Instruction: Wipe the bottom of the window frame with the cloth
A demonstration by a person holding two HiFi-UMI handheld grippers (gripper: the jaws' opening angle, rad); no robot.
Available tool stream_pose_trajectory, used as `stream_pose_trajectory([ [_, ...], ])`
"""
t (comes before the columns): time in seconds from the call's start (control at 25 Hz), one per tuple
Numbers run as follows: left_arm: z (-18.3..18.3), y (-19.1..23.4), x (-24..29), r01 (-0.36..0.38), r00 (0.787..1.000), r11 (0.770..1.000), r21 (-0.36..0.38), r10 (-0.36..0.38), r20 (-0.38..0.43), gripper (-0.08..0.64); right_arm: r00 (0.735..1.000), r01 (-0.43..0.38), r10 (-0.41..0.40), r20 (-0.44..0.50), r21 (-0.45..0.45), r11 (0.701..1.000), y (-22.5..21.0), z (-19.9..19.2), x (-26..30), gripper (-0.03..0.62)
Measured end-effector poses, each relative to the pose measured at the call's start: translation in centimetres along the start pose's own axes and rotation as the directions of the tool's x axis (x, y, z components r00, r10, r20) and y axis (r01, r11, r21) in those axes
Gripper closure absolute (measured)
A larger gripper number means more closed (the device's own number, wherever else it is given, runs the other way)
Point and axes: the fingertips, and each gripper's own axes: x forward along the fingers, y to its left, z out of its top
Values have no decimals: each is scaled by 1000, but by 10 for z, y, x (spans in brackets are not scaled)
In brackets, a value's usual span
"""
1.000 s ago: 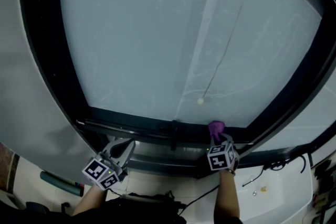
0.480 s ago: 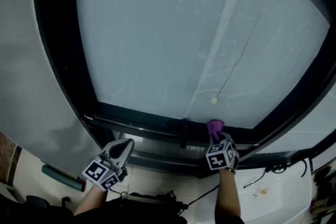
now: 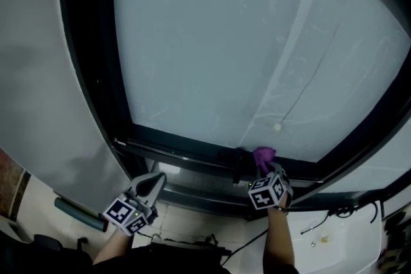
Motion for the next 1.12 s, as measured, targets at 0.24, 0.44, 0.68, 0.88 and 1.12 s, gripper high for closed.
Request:
stream_pose_trajectory([
  [0.24, 0, 8, -6, -7, 1000, 1000, -4, 7, -3, 558, 998, -52, 51, 40, 43, 998, 11, 14, 1, 517],
  [0.44, 1, 11, -11, 0, 1000, 1000, 6, 0, -6, 558, 998, -60, 56, 43, 96, 994, 15, 15, 3, 517],
  [0.68, 4, 21, -18, -12, 1000, 1000, 5, 12, -1, 558, 991, -112, 98, 89, 171, 979, 18, 27, 1, 518],
  [0.88, 5, 25, -18, -13, 1000, 1000, -7, 13, 6, 558, 987, -127, 109, 121, 151, 980, 24, 38, -5, 517],
  [1.12, 3, 24, -14, -1, 1000, 1000, -8, 1, -1, 558, 975, -169, 144, 170, 139, 976, 31, 46, -10, 517],
])
